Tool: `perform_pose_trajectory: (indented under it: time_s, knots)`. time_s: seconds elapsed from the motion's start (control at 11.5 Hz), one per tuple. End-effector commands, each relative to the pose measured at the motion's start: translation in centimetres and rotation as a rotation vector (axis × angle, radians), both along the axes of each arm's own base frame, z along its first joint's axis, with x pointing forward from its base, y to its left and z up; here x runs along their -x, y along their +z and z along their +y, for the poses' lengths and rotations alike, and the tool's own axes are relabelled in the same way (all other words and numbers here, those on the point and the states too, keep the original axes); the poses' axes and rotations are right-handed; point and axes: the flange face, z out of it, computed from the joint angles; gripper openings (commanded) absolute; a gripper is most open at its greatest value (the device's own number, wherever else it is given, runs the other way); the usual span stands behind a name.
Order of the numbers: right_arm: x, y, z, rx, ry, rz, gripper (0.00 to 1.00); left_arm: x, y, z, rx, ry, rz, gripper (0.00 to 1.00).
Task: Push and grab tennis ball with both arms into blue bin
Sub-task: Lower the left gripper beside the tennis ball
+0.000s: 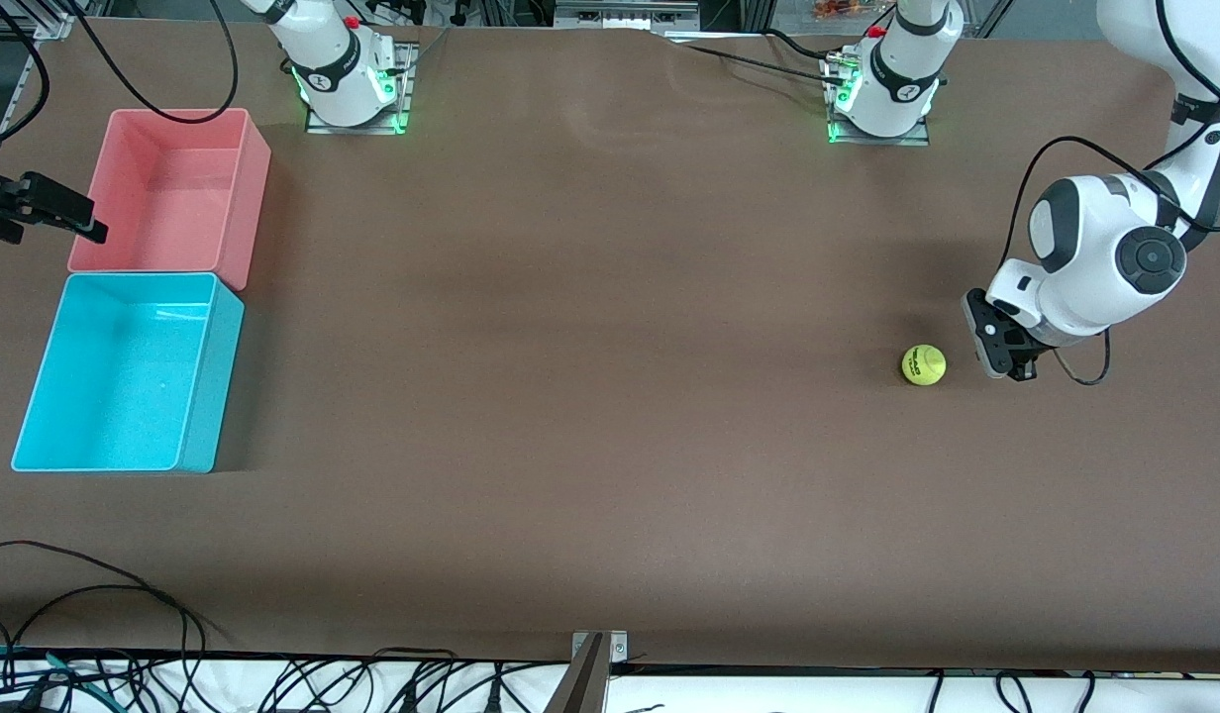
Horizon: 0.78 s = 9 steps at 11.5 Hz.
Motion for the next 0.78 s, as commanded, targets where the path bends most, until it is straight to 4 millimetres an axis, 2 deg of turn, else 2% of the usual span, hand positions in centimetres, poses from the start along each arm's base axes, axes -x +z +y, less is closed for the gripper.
perform_pose_trajectory:
  time_s: [0.0,0.7]
  knots:
    - [-0.1,0.5,0.2,-0.017,-0.005,-0.003,1.00,0.3,-2.6,1.7,0.113,-0.013,-0.011,0.00]
    - [0.0,0.5,0.2,-0.018,-0.003,0.003,1.00,-0.2,-5.9,1.9,0.098,-0.062,-0.047,0.00]
